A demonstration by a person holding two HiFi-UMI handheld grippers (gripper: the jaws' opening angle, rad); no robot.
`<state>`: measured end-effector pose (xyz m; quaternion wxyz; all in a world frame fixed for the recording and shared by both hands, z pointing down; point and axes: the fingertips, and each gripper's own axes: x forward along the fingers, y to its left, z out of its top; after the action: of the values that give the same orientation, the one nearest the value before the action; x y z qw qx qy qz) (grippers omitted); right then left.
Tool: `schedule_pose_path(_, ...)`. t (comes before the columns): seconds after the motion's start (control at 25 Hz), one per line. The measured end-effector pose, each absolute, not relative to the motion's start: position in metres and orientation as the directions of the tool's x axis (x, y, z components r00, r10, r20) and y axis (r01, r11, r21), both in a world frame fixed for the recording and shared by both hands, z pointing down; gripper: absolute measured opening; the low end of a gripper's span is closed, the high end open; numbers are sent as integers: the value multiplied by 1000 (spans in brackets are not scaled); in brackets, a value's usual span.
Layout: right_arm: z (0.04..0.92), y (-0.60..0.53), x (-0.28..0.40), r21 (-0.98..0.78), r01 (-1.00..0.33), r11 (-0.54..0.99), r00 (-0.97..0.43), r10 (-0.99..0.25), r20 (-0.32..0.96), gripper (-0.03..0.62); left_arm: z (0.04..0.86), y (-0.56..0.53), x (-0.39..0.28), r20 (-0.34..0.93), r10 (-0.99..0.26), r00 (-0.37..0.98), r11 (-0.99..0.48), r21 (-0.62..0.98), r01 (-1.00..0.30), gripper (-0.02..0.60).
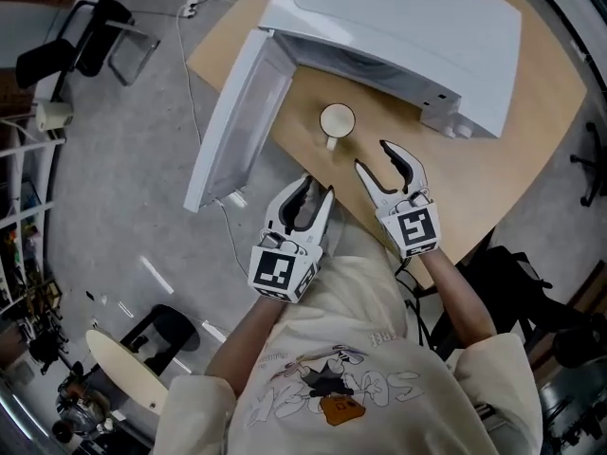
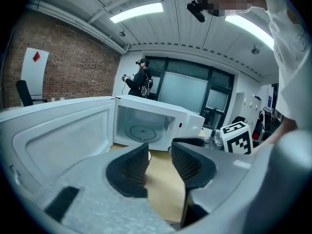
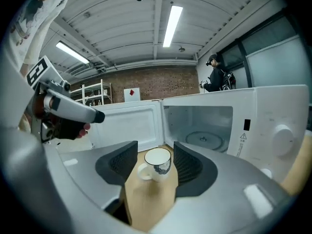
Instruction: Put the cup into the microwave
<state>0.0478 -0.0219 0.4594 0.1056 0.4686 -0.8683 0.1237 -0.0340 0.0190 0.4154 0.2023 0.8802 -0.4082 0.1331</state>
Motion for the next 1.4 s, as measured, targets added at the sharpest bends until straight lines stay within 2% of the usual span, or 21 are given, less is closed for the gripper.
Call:
schedule_pose_path(0.16,493,-44,46,-40,-810,585,-563,-756,335,264,414,13,-33,411,-665,624,-588,229,-776,150)
schedule_pose_path(0.32,534,-56,36,67,-740,669,-590,-695,411,332,413,8,-32,416,-670,614,-583,216,-783,138)
schedule_pose_path(0.44,554,-62,30,85,-696,713,-619,-656,432,367,410,1,-31,385,-705,595,-570,190,-799,93)
schedule_pose_path(0.52,563,-69,23,70,-683,727,-638,-640,429,371,411,-4,-36,380,-731,567,-548,167,-819,0)
schedule_pose_path(0.64,573,-78,19,49,-663,747,-663,-616,425,371,423,-3,-38,414,-724,552,-537,163,-828,3)
schedule_pose_path(0.96,587,-88,2,44,-587,808,-726,-549,414,362,422,7,-36,404,-735,545,-503,214,-837,3)
schedule_pose_path(1.4,592,-102,-20,2,-581,814,-747,-534,397,387,424,16,-51,420,-757,501,-458,207,-865,3)
